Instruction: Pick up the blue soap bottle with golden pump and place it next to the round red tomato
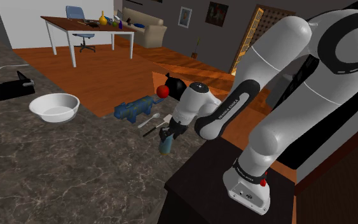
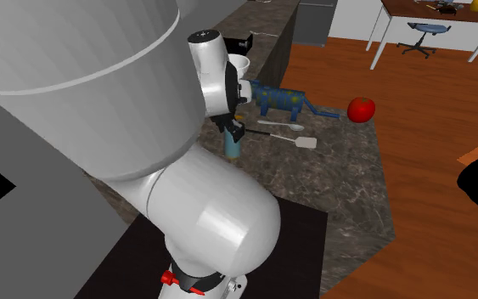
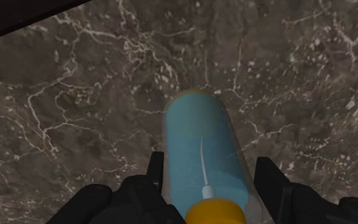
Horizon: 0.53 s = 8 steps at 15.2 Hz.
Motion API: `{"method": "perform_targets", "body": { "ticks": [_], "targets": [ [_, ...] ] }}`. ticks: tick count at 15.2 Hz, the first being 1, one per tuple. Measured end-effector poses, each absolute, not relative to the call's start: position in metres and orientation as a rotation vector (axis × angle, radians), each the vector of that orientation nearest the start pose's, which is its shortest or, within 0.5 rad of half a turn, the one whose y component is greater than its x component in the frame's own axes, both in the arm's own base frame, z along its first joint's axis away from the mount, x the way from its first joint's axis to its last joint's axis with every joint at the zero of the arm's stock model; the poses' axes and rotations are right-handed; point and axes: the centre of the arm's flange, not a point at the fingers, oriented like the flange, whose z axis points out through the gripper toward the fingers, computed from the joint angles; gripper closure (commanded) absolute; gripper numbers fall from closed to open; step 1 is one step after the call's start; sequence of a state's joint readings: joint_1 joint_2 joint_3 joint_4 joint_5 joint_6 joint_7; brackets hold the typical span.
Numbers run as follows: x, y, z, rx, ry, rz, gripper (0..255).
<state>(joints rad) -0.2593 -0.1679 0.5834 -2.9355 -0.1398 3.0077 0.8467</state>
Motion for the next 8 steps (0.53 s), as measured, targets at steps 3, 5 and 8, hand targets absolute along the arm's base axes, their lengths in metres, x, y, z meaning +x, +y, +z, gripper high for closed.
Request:
{"method": "perform_targets", "body": {
  "ticks": [3,5,8],
  "targets": [
    [0.335,0.112,0.253,-3.053,0.592,-0.376,255],
    [0.334,0.111,0.264,-3.051,0.592,-0.375,255],
    [0.335,0.111,0.281,-3.050,0.592,-0.375,255]
  ]
}}
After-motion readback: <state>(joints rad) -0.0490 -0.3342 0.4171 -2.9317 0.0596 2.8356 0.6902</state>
